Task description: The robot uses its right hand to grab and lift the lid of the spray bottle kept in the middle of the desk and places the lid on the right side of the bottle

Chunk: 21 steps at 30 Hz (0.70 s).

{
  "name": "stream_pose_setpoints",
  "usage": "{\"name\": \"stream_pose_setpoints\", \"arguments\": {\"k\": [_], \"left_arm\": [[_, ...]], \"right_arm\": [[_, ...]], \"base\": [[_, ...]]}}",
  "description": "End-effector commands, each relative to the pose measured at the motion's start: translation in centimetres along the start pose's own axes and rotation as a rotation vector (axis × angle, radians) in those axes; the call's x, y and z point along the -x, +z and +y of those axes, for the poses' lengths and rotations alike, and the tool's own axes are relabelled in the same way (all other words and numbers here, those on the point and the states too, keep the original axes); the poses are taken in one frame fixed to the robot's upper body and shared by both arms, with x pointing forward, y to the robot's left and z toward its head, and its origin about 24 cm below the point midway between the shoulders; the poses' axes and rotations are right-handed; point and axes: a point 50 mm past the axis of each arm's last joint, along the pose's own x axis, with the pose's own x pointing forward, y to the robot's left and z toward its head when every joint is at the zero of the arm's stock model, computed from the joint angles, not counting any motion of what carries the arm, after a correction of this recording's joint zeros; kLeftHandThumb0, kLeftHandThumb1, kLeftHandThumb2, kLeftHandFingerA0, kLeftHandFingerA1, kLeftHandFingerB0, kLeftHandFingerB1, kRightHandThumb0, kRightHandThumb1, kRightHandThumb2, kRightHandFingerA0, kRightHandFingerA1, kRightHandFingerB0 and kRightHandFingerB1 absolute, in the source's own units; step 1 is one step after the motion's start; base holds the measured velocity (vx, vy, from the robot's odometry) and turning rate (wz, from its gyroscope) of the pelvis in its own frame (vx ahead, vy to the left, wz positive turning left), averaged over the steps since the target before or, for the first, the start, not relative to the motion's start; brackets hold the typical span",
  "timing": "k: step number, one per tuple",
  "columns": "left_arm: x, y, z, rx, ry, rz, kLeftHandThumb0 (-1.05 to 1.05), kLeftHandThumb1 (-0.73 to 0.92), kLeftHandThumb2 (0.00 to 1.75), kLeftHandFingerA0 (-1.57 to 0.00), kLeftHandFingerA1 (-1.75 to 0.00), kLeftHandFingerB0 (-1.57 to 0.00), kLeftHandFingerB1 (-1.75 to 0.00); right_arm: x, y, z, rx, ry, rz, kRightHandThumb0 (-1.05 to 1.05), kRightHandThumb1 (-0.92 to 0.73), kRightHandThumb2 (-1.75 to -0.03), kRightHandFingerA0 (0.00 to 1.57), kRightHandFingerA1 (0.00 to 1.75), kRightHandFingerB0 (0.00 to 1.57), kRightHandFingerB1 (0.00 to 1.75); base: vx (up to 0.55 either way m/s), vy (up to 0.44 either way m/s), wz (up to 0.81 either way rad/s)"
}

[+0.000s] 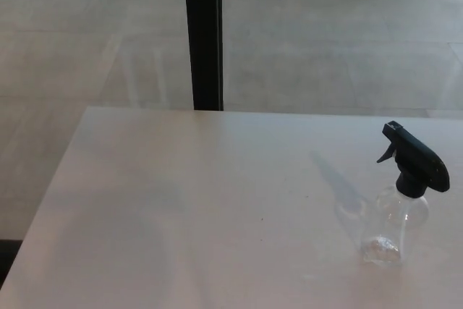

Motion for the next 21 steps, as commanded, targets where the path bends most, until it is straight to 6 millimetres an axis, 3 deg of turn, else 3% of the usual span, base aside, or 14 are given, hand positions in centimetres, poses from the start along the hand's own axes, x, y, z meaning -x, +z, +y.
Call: {"name": "stream_pose_setpoints", "arguments": {"k": [1, 5, 7, 9, 10, 11, 12, 14, 15, 16, 17, 18, 19, 21], "left_arm": [[1.1, 0.1, 0.7, -0.054, -0.117, -0.030, -0.65, 0.58, 0.93, -0.28, -0.64, -0.18, -0.53], [2.0, -0.5, 0.9, 0.004, -0.117, -0.045, -0.60, 0.75, 0.62, -0.32, -0.63, -0.25, -0.46], [2.3, -1.0, 1.9, 0.145, -0.062, -0.064, -0.60, 0.73, 0.61, -0.42, -0.58, -0.34, -0.44], [2.7, -1.7, 3.7, 0.359, 0.098, -0.116, -0.58, 0.74, 0.61, -0.54, -0.63, -0.49, -0.48], [3.1, -1.9, 4.7, 0.485, 0.195, -0.157, -0.58, 0.57, 0.96, -0.51, -0.70, -0.44, -0.61], [3.2, -2.0, 4.9, 0.515, 0.216, -0.170, -0.58, 0.57, 0.96, -0.51, -0.70, -0.44, -0.61], [3.4, -2.2, 5.5, 0.659, 0.278, -0.198, -0.51, 0.69, 0.61, -0.56, -0.69, -0.50, -0.53], [3.5, -2.7, 7.3, 0.800, 0.395, -0.229, -0.50, 0.74, 0.62, -0.55, -0.65, -0.48, -0.49], [3.4, -2.9, 9.2, 0.879, 0.490, -0.268, -0.49, 0.74, 0.62, -0.53, -0.66, -0.45, -0.48], [3.6, -2.7, 10.1, 0.914, 0.537, -0.326, -0.50, 0.75, 0.62, -0.48, -0.64, -0.42, -0.47], [3.6, -2.7, 10.2, 0.916, 0.538, -0.327, -0.50, 0.75, 0.62, -0.48, -0.64, -0.42, -0.47], [4.0, -1.9, 12.0, 0.996, 0.624, -0.437, -0.58, 0.57, 0.95, -0.41, -0.67, -0.29, -0.55], [4.2, -1.3, 12.7, 1.014, 0.666, -0.481, -0.56, 0.74, 0.62, -0.41, -0.62, -0.32, -0.42], [4.6, 0.1, 13.9, 1.039, 0.687, -0.591, -0.59, 0.62, 0.91, -0.26, -0.56, -0.18, -0.48]], "right_arm": [[1.4, 1.5, -2.0, 0.032, 0.110, -0.118, -0.67, -0.62, -0.58, 0.67, 0.63, 0.52, 0.50], [1.6, 1.0, -3.0, -0.031, 0.058, -0.105, -0.66, -0.59, -0.57, 0.61, 0.75, 0.44, 0.59], [1.8, 0.5, -4.0, -0.047, -0.004, -0.087, -0.70, -0.46, -0.90, 0.59, 0.79, 0.43, 0.68], [2.2, 0.2, -5.2, -0.224, -0.098, -0.062, -0.62, -0.57, -0.57, 0.46, 0.89, 0.42, 0.72], [2.5, 0.0, -5.8, -0.246, -0.154, -0.031, -0.65, -0.59, -0.57, 0.39, 0.95, 0.37, 0.76], [2.6, 0.1, -6.0, -0.234, -0.166, -0.021, -0.65, -0.59, -0.57, 0.39, 0.95, 0.37, 0.76], [2.7, 0.0, -6.5, -0.235, -0.190, -0.015, -0.67, -0.64, -0.56, 0.20, 1.02, 0.30, 0.82], [2.7, -0.4, -7.8, -0.340, -0.279, -0.027, -0.66, -0.62, -0.59, 0.02, 1.12, 0.15, 0.97], [2.9, -0.5, -9.1, -0.479, -0.352, -0.065, -0.40, -0.43, -1.02, 0.19, 0.69, 0.11, 0.63], [3.3, -0.3, -9.9, -0.555, -0.405, -0.112, -0.72, -0.69, -0.56, 0.00, 1.03, 0.00, 1.03], [3.3, -0.3, -9.9, -0.556, -0.405, -0.113, -0.72, -0.69, -0.56, 0.00, 1.03, 0.00, 1.03], [3.7, 1.0, -11.7, -0.671, -0.557, -0.256, -0.54, -0.44, -1.03, 0.06, 0.68, 0.00, 0.62], [4.1, 1.8, -12.5, -0.726, -0.608, -0.341, -0.82, -0.51, -0.90, 0.00, 0.69, 0.00, 0.65], [5.3, 5.1, -14.7, -0.754, -0.724, -0.511, -0.52, -0.35, -0.98, 0.00, 0.61, 0.00, 0.60]], "base": [[0.00, 0.000, 0.00], [0.00, 0.000, 0.00], [0.00, 0.000, 0.00], [0.00, 0.000, 0.00], [0.00, 0.000, 0.00], [0.00, 0.000, 0.00], [0.00, 0.000, 0.00], [0.00, 0.000, 0.00], [0.00, 0.000, 0.00], [0.00, 0.000, 0.00], [0.00, 0.000, 0.00], [0.00, 0.000, 0.00], [0.00, 0.000, 0.00], [0.00, 0.000, 0.00]]}}
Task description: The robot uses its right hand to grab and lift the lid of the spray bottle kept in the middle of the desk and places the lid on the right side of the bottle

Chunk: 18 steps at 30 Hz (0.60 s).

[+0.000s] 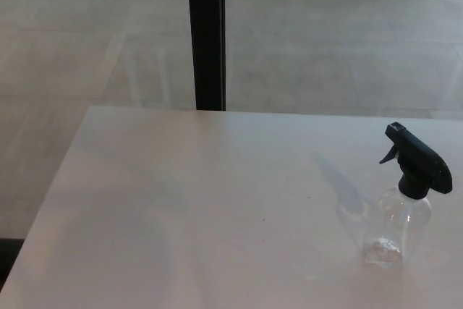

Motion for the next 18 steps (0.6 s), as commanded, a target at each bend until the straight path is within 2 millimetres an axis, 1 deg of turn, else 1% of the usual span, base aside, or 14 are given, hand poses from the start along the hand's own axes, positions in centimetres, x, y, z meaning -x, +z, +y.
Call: {"name": "stream_pose_setpoints", "arguments": {"k": [1, 2, 3, 4, 5, 7, 8, 11, 12, 14, 15, 16, 17, 18], "left_arm": [[-0.1, 4.7, 5.7, 0.664, 0.357, -0.485, -0.59, 0.79, 0.62, -0.31, -0.52, -0.23, -0.39], [-0.1, 4.9, 5.8, 0.656, 0.358, -0.503, -0.59, 0.79, 0.62, -0.31, -0.52, -0.23, -0.39], [-0.1, 5.3, 5.8, 0.654, 0.352, -0.517, -0.61, 0.80, 0.62, -0.30, -0.50, -0.23, -0.36], [0.0, 6.1, 5.7, 0.641, 0.338, -0.549, -0.64, 0.82, 0.64, -0.29, -0.49, -0.23, -0.36], [0.2, 7.4, 5.2, 0.592, 0.316, -0.595, -0.72, 0.64, 0.98, -0.19, -0.55, -0.15, -0.47], [0.6, 8.4, 4.5, 0.544, 0.297, -0.630, -0.72, 0.64, 0.98, -0.19, -0.55, -0.15, -0.47], [0.9, 10.0, 3.2, 0.435, 0.242, -0.650, -0.79, 0.58, 0.96, -0.15, -0.56, -0.12, -0.48], [1.1, 10.1, 2.6, 0.395, 0.221, -0.662, -0.80, 0.58, 0.96, -0.16, -0.57, -0.13, -0.48], [1.4, 10.2, 1.7, 0.320, 0.184, -0.654, -0.77, 0.80, 0.65, -0.16, -0.49, -0.15, -0.35], [1.7, 10.1, 0.5, 0.242, 0.137, -0.649, -0.79, 0.80, 0.66, -0.17, -0.48, -0.15, -0.33], [1.9, 9.9, -0.3, 0.247, 0.106, -0.643, -0.80, 0.79, 0.65, -0.19, -0.48, -0.19, -0.34], [2.0, 9.0, -1.6, 0.254, 0.035, -0.625, -0.77, 0.78, 0.64, -0.20, -0.45, -0.21, -0.31], [2.1, 8.6, -1.9, 0.256, 0.028, -0.621, -0.78, 0.77, 0.65, -0.23, -0.46, -0.22, -0.32], [2.2, 8.2, -2.3, 0.261, 0.016, -0.610, -0.77, 0.78, 0.64, -0.23, -0.46, -0.21, -0.32]], "right_arm": [[1.5, 7.7, -8.0, -0.611, -0.549, -0.470, -0.80, -0.51, -0.95, 0.16, 0.79, 0.02, 0.64], [1.7, 8.4, -8.2, -0.616, -0.547, -0.493, -0.80, -0.51, -0.95, 0.16, 0.79, 0.02, 0.64], [1.8, 9.2, -8.4, -0.604, -0.544, -0.519, -0.42, -0.35, -0.99, 0.11, 0.63, 0.11, 0.62], [2.3, 10.9, -8.8, -0.582, -0.532, -0.581, -0.89, -0.55, -0.89, 0.20, 0.81, 0.12, 0.69], [3.1, 13.7, -9.4, -0.550, -0.498, -0.675, -0.91, -0.53, -0.90, 0.25, 0.80, 0.19, 0.67], [3.7, 15.8, -9.8, -0.520, -0.466, -0.739, -0.91, -0.53, -0.90, 0.25, 0.80, 0.19, 0.67], [4.5, 20.4, -9.4, -0.395, -0.369, -0.893, -0.91, -0.69, -0.61, 0.25, 0.79, 0.21, 0.60], [4.7, 22.1, -8.9, -0.381, -0.328, -0.927, -0.90, -0.68, -0.61, 0.28, 0.69, 0.23, 0.56], [5.0, 24.1, -8.5, -0.332, -0.292, -0.958, -0.89, -0.52, -0.93, 0.24, 0.57, 0.16, 0.50], [5.4, 26.2, -7.8, -0.282, -0.238, -0.977, -0.84, -0.53, -0.91, 0.22, 0.54, 0.17, 0.46], [5.5, 27.6, -7.4, -0.206, -0.223, -0.998, -0.83, -0.70, -0.62, 0.23, 0.46, 0.20, 0.31], [5.9, 29.7, -6.1, -0.131, -0.179, -1.023, -0.82, -0.56, -0.94, 0.23, 0.52, 0.12, 0.41], [5.9, 30.3, -5.5, -0.094, -0.156, -1.033, -0.80, -0.72, -0.62, 0.27, 0.41, 0.16, 0.26], [5.9, 30.9, -4.9, -0.064, -0.135, -1.038, -0.77, -0.73, -0.62, 0.26, 0.39, 0.15, 0.27]], "base": [[0.00, 0.000, 0.00], [0.00, 0.000, 0.00], [0.00, 0.000, 0.00], [0.00, 0.000, 0.00], [0.00, 0.000, 0.00], [0.00, 0.000, 0.00], [0.00, 0.000, 0.00], [0.00, 0.000, 0.00], [0.00, 0.000, 0.00], [0.00, 0.000, 0.00], [0.00, 0.000, 0.00], [0.00, 0.000, 0.00], [0.00, 0.000, 0.00], [0.00, 0.000, 0.00]]}}
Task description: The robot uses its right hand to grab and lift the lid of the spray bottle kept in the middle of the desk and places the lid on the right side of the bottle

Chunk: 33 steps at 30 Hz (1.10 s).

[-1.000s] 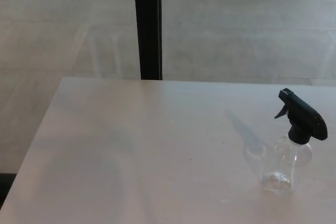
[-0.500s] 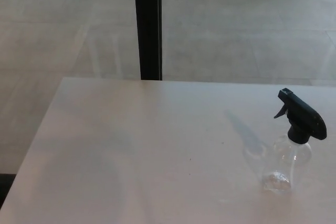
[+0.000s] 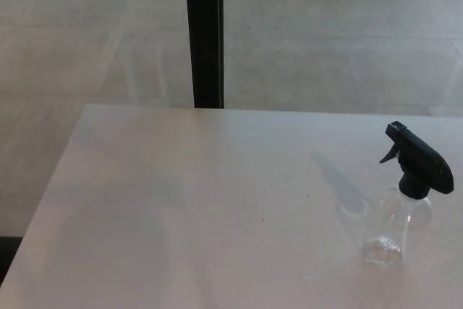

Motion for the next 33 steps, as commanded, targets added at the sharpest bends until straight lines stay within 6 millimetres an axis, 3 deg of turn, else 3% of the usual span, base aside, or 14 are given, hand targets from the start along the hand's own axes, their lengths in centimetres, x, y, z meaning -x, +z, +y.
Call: {"name": "stream_pose_setpoints", "arguments": {"k": [1, 4, 5, 6, 10, 18, 20, 21, 24, 25, 27, 28, 31, 33], "left_arm": [[2.7, 0.2, -3.1, 0.065, -0.121, -0.117, -0.77, 0.78, 0.64, -0.23, -0.46, -0.21, -0.32], [3.8, -1.7, -3.9, 0.118, -0.138, -0.023, -0.75, 0.79, 0.64, -0.24, -0.49, -0.23, -0.35], [4.1, -2.5, -3.9, 0.130, -0.132, -0.004, -0.75, 0.80, 0.65, -0.25, -0.47, -0.22, -0.34], [4.3, -3.4, -3.9, 0.140, -0.122, 0.022, -0.77, 0.61, 0.98, -0.21, -0.54, -0.16, -0.45], [4.8, -4.9, -3.8, 0.138, -0.087, 0.055, -0.79, 0.81, 0.65, -0.27, -0.50, -0.24, -0.35], [5.2, -6.6, -3.7, 0.164, -0.060, 0.133, -0.73, 0.81, 0.65, -0.32, -0.53, -0.32, -0.37], [5.1, -6.5, -3.7, 0.162, -0.058, 0.133, -0.74, 0.81, 0.65, -0.32, -0.53, -0.32, -0.38], [5.1, -6.5, -3.7, 0.152, -0.060, 0.137, -0.73, 0.81, 0.65, -0.31, -0.52, -0.31, -0.37], [5.1, -6.7, -3.6, 0.125, -0.068, 0.144, -0.72, 0.83, 0.65, -0.32, -0.50, -0.32, -0.36], [5.1, -6.7, -3.7, 0.124, -0.071, 0.143, -0.71, 0.83, 0.66, -0.32, -0.51, -0.32, -0.37], [5.1, -7.1, -3.7, 0.120, -0.076, 0.158, -0.72, 0.82, 0.65, -0.33, -0.49, -0.34, -0.35], [5.2, -7.2, -3.7, 0.109, -0.077, 0.164, -0.72, 0.81, 0.65, -0.35, -0.48, -0.36, -0.35], [5.3, -7.2, -3.7, 0.092, -0.086, 0.159, -0.74, 0.81, 0.65, -0.35, -0.48, -0.35, -0.36], [5.4, -7.0, -3.8, 0.064, -0.110, 0.145, -0.76, 0.82, 0.65, -0.35, -0.53, -0.35, -0.37]], "right_arm": [[-4.3, 9.8, 3.8, -0.030, 0.215, -0.184, -0.77, -0.73, -0.62, 0.26, 0.39, 0.15, 0.27], [-5.0, 11.3, 7.0, 0.036, 0.335, -0.191, -0.71, -0.58, -0.87, 0.19, 0.49, 0.08, 0.39], [-5.2, 11.5, 8.1, 0.069, 0.382, -0.192, -0.37, -0.44, -1.02, 0.04, 0.50, 0.00, 0.48], [-5.4, 11.6, 9.2, 0.133, 0.430, -0.193, -0.37, -0.45, -1.03, 0.04, 0.50, 0.00, 0.48], [-5.9, 11.3, 11.2, 0.221, 0.486, -0.182, -0.77, -0.59, -0.92, 0.22, 0.51, 0.11, 0.40], [-6.8, 10.7, 13.4, 0.308, 0.580, -0.119, -0.80, -0.59, -0.93, 0.18, 0.51, 0.08, 0.39], [-7.0, 10.5, 13.8, 0.318, 0.599, -0.107, -0.78, -0.74, -0.62, 0.23, 0.44, 0.15, 0.28], [-7.2, 10.2, 14.3, 0.331, 0.619, -0.097, -0.81, -0.59, -0.93, 0.17, 0.52, 0.08, 0.40], [-7.5, 10.0, 14.9, 0.389, 0.632, -0.074, -0.85, -0.61, -0.98, 0.19, 0.54, 0.08, 0.40], [-7.7, 9.8, 15.0, 0.408, 0.632, -0.056, -0.87, -0.79, -0.65, 0.23, 0.47, 0.15, 0.27], [-8.3, 9.7, 15.1, 0.476, 0.611, -0.027, -0.84, -0.63, -0.99, 0.20, 0.54, 0.08, 0.40], [-8.5, 9.7, 15.2, 0.500, 0.581, -0.011, -0.82, -0.78, -0.64, 0.22, 0.44, 0.18, 0.27], [-8.9, 9.5, 15.3, 0.549, 0.549, 0.004, -0.81, -0.79, -0.64, 0.24, 0.45, 0.19, 0.27], [-9.4, 9.5, 15.3, 0.573, 0.522, 0.006, -0.82, -0.64, -0.95, 0.22, 0.55, 0.15, 0.41]], "base": [[0.00, 0.000, 0.00], [0.00, 0.000, 0.00], [0.00, 0.000, 0.00], [0.00, 0.000, 0.00], [0.00, 0.000, 0.00], [0.00, 0.000, 0.00], [0.00, 0.000, 0.00], [0.00, 0.000, 0.00], [0.00, 0.000, 0.00], [0.00, 0.000, 0.00], [0.00, 0.000, 0.00], [0.00, 0.000, 0.00], [0.00, 0.000, 0.00], [0.00, 0.000, 0.00]]}}
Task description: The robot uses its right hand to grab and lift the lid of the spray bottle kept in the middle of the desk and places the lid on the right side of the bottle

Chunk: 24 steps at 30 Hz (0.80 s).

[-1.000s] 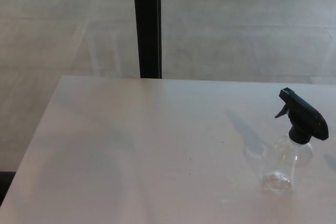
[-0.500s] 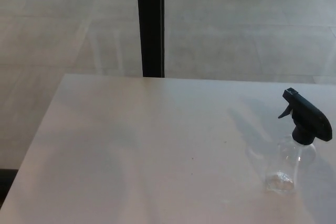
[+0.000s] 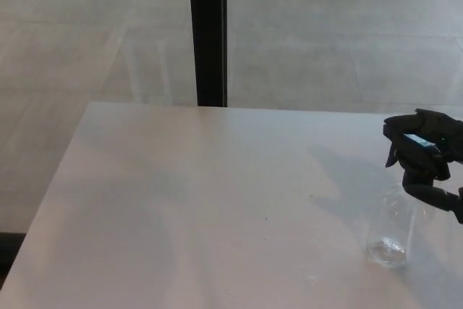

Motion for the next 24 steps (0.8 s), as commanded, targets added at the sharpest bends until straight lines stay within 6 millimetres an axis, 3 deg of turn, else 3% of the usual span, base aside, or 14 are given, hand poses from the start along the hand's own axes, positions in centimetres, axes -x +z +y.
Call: {"name": "stream_pose_setpoints", "arguments": {"k": [1, 2, 4, 5, 6, 7, 8, 10, 12, 13, 14, 15, 19, 24], "left_arm": [[0.5, 0.2, 0.2, -0.094, -0.037, -0.043, -0.76, 0.82, 0.65, -0.35, -0.53, -0.35, -0.37], [0.3, 0.1, 0.2, -0.111, -0.041, -0.032, -0.75, 0.81, 0.64, -0.38, -0.53, -0.37, -0.38], [0.4, 0.0, 0.2, -0.126, -0.046, -0.031, -0.74, 0.81, 0.65, -0.38, -0.54, -0.37, -0.38], [0.4, -0.1, 0.1, -0.131, -0.053, -0.031, -0.74, 0.81, 0.64, -0.40, -0.56, -0.39, -0.40], [0.4, -0.1, 0.0, -0.128, -0.056, -0.027, -0.74, 0.81, 0.64, -0.41, -0.57, -0.41, -0.41], [0.4, -0.2, 0.0, -0.128, -0.059, -0.026, -0.73, 0.81, 0.64, -0.42, -0.56, -0.41, -0.41], [0.4, -0.2, 0.0, -0.132, -0.062, -0.027, -0.73, 0.81, 0.64, -0.42, -0.56, -0.41, -0.41], [0.4, -0.2, -0.2, -0.146, -0.074, -0.020, -0.74, 0.81, 0.64, -0.43, -0.57, -0.40, -0.42], [0.5, -0.3, -0.3, -0.156, -0.084, -0.011, -0.74, 0.80, 0.64, -0.42, -0.56, -0.41, -0.42], [0.5, -0.4, -0.3, -0.167, -0.090, 0.004, -0.73, 0.80, 0.64, -0.43, -0.54, -0.42, -0.40], [0.6, -0.5, -0.4, -0.174, -0.096, 0.010, -0.72, 0.63, 1.01, -0.39, -0.61, -0.36, -0.54], [0.6, -0.6, -0.4, -0.173, -0.105, 0.009, -0.70, 0.80, 0.64, -0.42, -0.54, -0.41, -0.41], [0.6, -0.9, -0.6, -0.186, -0.125, 0.016, -0.65, 0.77, 0.63, -0.43, -0.54, -0.43, -0.43], [0.5, -1.1, -0.7, -0.197, -0.136, 0.028, -0.61, 0.76, 0.63, -0.44, -0.55, -0.44, -0.42]], "right_arm": [[-0.7, -2.5, -0.3, 0.151, -0.025, 0.250, -0.82, -0.64, -0.95, 0.22, 0.55, 0.15, 0.41], [-1.0, -2.3, -0.4, 0.200, -0.092, 0.237, -0.76, -0.80, -0.64, 0.49, 0.71, 0.25, 0.32], [-1.1, -2.3, -0.4, 0.205, -0.126, 0.225, -0.70, -0.77, -0.63, 0.61, 0.79, 0.29, 0.35], [-1.2, -2.2, -0.3, 0.214, -0.172, 0.215, -0.56, -0.74, -0.62, 0.89, 1.02, 0.36, 0.36], [-1.3, -2.0, -0.2, 0.235, -0.213, 0.203, -0.53, -0.59, -0.92, 0.98, 1.04, 0.34, 0.51], [-1.3, -2.0, -0.2, 0.252, -0.233, 0.199, -0.44, -0.73, -0.61, 0.94, 1.11, 0.48, 0.38], [-1.4, -1.9, -0.2, 0.264, -0.249, 0.199, -0.44, -0.73, -0.61, 0.94, 1.11, 0.48, 0.38], [-1.4, -1.7, -0.1, 0.299, -0.294, 0.180, -0.33, -0.75, -0.68, 0.83, 1.59, 0.68, 0.47], [-1.3, -1.5, 0.0, 0.337, -0.319, 0.155, -0.23, -0.76, -0.64, 0.87, 1.72, 0.86, 0.52], [-1.2, -1.4, 0.1, 0.358, -0.338, 0.136, -0.23, -0.71, -0.67, 0.89, 1.69, 0.92, 0.57], [-1.2, -1.3, 0.2, 0.367, -0.349, 0.121, -0.22, -0.68, -0.65, 0.93, 1.71, 0.95, 0.60], [-1.1, -1.3, 0.2, 0.369, -0.361, 0.111, -0.26, -0.66, -0.64, 0.91, 1.70, 0.95, 0.61], [-0.9, -1.0, 0.7, 0.385, -0.398, 0.070, -0.33, -0.58, -0.62, 0.90, 1.66, 0.91, 0.65], [-0.6, -0.3, 1.3, 0.370, -0.458, -0.006, -0.21, -0.57, -0.93, 0.88, 1.72, 0.82, 1.22]], "base": [[0.00, 0.000, 0.00], [0.00, 0.000, 0.00], [0.00, 0.000, 0.00], [0.00, 0.000, 0.00], [0.00, 0.000, 0.00], [0.00, 0.000, 0.00], [0.00, 0.000, 0.00], [0.00, 0.000, 0.00], [0.00, 0.000, 0.00], [0.00, 0.000, 0.00], [0.00, 0.000, 0.00], [0.00, 0.000, 0.00], [0.00, 0.000, 0.00], [0.00, 0.000, 0.00]]}}
